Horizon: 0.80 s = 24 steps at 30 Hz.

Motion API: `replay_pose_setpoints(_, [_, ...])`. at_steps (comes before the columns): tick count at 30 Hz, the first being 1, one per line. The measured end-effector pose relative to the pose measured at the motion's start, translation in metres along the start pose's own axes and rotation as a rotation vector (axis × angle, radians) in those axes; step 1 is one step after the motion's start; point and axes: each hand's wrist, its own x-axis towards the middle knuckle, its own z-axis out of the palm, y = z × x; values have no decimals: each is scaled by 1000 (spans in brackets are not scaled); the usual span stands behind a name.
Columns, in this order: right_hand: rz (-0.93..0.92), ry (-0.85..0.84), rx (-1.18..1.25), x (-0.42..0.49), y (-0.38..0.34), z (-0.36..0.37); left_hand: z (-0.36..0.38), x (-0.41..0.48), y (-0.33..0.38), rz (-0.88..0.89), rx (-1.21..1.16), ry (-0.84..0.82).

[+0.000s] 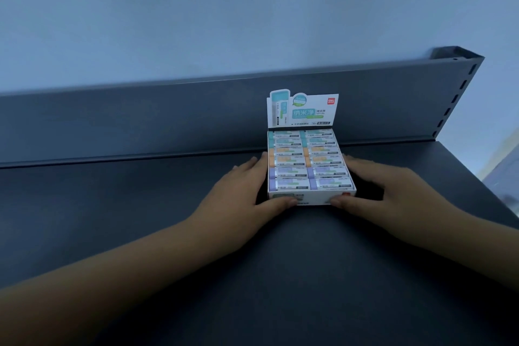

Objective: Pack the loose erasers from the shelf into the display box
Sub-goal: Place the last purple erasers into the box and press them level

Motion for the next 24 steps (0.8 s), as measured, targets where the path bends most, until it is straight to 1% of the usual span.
replay_pose_setpoints(3, [-17, -8, -43, 0, -6, -5, 0, -5, 9, 20, -49, 24])
replay_pose_setpoints(4, [-23, 6, -90, -1, -9, -7, -2, -10, 14, 13, -46, 34])
replay_pose_setpoints(5, [-46, 24, -175, -4, -11, -9, -2, -14, 17, 28, 6, 50])
replay_pose_setpoints(6, [-94, 44, -288, -7, -14, -10, -3, -18, 19, 68, 134, 78])
replay_pose_setpoints(8, [-245, 66, -481, -11, -16, -10, -1, -23, 21, 214, 435, 136])
replay_pose_setpoints(10, [-324, 32, -544, -16, -19, -8, 4, -26, 24, 288, 547, 101])
replay_pose_setpoints(12, [-355, -15, -581, -20, -18, -6, 9, -27, 24, 307, 567, 71])
replay_pose_setpoints(14, [-368, -37, -614, -22, -15, -1, 14, -27, 23, 310, 582, 81])
replay_pose_setpoints(19, [-355, 28, -605, -21, -15, 6, 17, -20, 26, 305, 568, 141])
replay_pose_setpoints(24, [-333, 9, -598, -19, -17, 3, 9, -17, 32, 296, 480, 177])
